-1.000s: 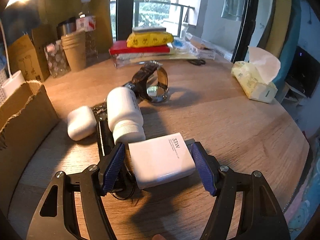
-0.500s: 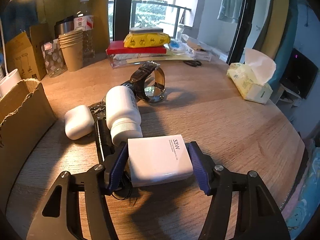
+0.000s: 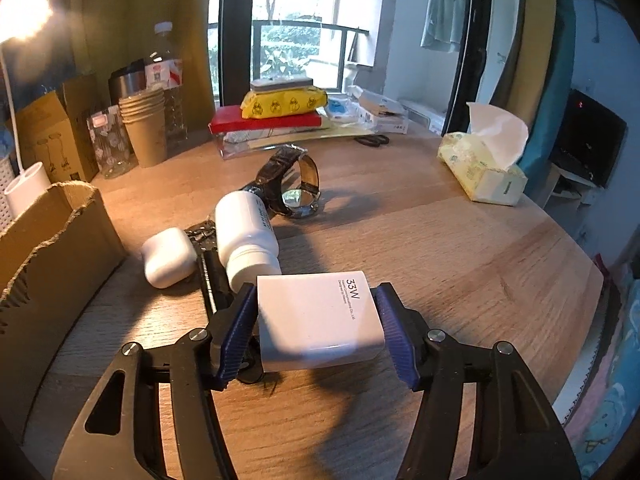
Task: Organize rigid objects
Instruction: 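Carry the charger into the box and release it beside the tin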
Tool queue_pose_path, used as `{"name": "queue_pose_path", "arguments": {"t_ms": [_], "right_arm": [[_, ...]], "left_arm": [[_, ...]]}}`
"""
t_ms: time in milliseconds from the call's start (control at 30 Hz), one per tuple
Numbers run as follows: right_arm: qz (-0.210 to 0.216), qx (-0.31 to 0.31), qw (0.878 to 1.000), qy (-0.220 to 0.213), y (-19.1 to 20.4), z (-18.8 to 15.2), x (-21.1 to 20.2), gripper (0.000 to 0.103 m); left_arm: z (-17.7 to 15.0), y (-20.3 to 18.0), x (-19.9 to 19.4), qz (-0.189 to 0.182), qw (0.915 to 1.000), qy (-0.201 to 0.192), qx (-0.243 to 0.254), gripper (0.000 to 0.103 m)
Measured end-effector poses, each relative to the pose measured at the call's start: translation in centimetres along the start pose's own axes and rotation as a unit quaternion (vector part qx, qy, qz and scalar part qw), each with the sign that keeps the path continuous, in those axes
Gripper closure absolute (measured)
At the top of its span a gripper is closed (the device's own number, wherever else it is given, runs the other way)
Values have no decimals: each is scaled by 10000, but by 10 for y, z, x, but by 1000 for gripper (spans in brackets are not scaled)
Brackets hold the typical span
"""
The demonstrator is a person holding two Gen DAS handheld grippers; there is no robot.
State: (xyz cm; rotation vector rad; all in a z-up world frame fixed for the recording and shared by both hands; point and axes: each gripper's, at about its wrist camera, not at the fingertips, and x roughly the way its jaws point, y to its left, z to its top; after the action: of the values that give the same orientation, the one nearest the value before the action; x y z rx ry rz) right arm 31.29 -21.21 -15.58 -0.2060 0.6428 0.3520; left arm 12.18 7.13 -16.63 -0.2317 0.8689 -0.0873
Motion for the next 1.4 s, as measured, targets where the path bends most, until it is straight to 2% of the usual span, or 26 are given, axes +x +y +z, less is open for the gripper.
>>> {"name": "queue_pose_path", "arguments": {"t_ms": [267,800,1100,1400], "right_arm": [[216,88,9992,-337,9,10,-33,42],[854,-373,9917,-881,77,32,-89,42],[1338,-653,9836,-1021,122,37,-106,42],[1875,-1032,9731,-851,177,32,-105,42]], "left_arm": [[0,0,0,1,10000,1,1,89],[0,0,0,-2,10000,5,1,89],[1,0,0,-2,10000,6,1,89],[1,0,0,-4,10000,8,2,89]]}}
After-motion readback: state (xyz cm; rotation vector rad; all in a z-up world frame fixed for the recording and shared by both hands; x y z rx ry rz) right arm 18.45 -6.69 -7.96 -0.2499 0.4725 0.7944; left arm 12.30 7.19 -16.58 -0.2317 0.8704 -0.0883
